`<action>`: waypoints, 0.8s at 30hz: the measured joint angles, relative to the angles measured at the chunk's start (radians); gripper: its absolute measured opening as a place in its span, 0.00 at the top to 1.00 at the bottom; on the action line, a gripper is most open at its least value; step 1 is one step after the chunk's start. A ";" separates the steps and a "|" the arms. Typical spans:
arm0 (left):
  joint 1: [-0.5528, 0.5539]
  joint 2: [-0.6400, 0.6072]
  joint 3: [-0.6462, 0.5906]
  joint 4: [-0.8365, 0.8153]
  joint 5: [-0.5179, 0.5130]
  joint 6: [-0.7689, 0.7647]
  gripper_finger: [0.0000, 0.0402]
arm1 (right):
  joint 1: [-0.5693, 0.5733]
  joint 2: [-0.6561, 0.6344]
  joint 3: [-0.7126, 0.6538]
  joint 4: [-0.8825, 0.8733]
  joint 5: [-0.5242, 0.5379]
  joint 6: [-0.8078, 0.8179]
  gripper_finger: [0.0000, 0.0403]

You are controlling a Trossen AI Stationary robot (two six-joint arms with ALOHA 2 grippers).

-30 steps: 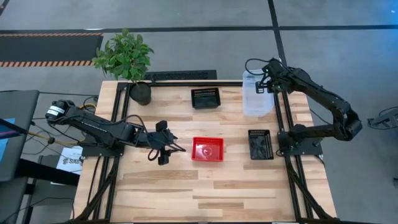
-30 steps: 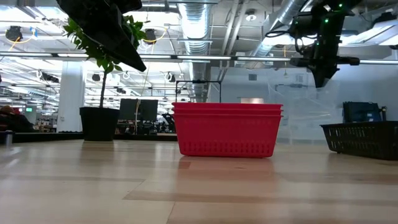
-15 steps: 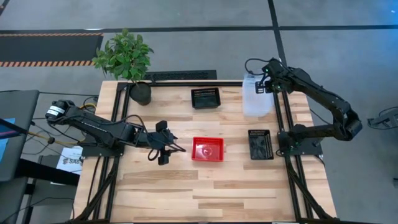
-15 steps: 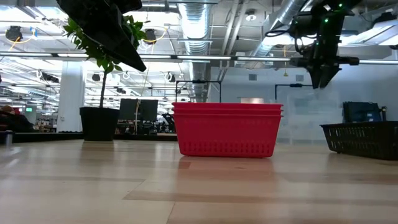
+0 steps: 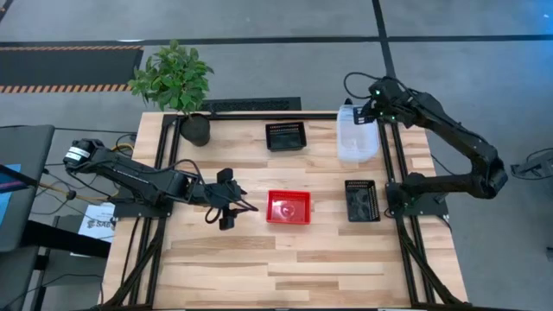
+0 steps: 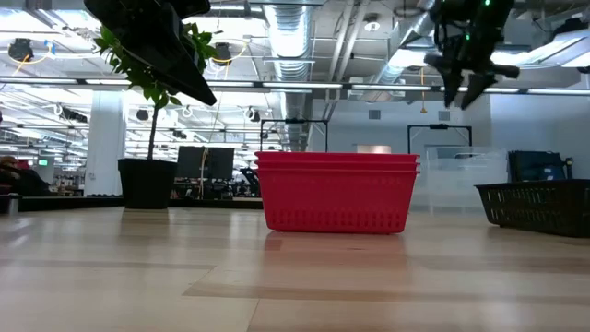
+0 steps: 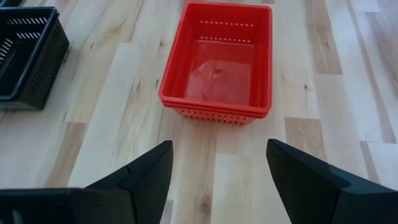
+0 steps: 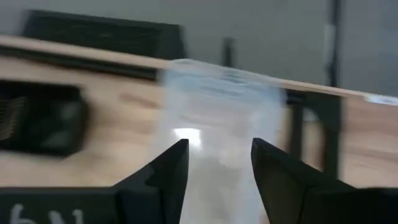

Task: Stack baskets by color
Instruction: Stack the bottom black bin on top of the top black bin

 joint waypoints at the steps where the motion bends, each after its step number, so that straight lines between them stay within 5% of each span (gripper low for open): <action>1: 0.000 0.000 0.000 0.003 0.000 0.000 0.39 | 0.020 -0.005 0.009 0.000 -0.021 -0.002 0.51; 11: 0.005 0.000 0.000 0.070 0.000 0.053 0.39 | 0.362 -0.017 0.020 -0.066 -0.185 0.010 0.55; 17: 0.007 0.000 0.000 0.072 0.001 0.101 0.39 | 0.629 -0.018 -0.058 -0.217 -0.189 0.280 0.56; 24: 0.040 0.000 0.000 0.139 0.062 0.169 0.39 | 0.861 -0.018 -0.213 -0.181 -0.184 0.619 0.57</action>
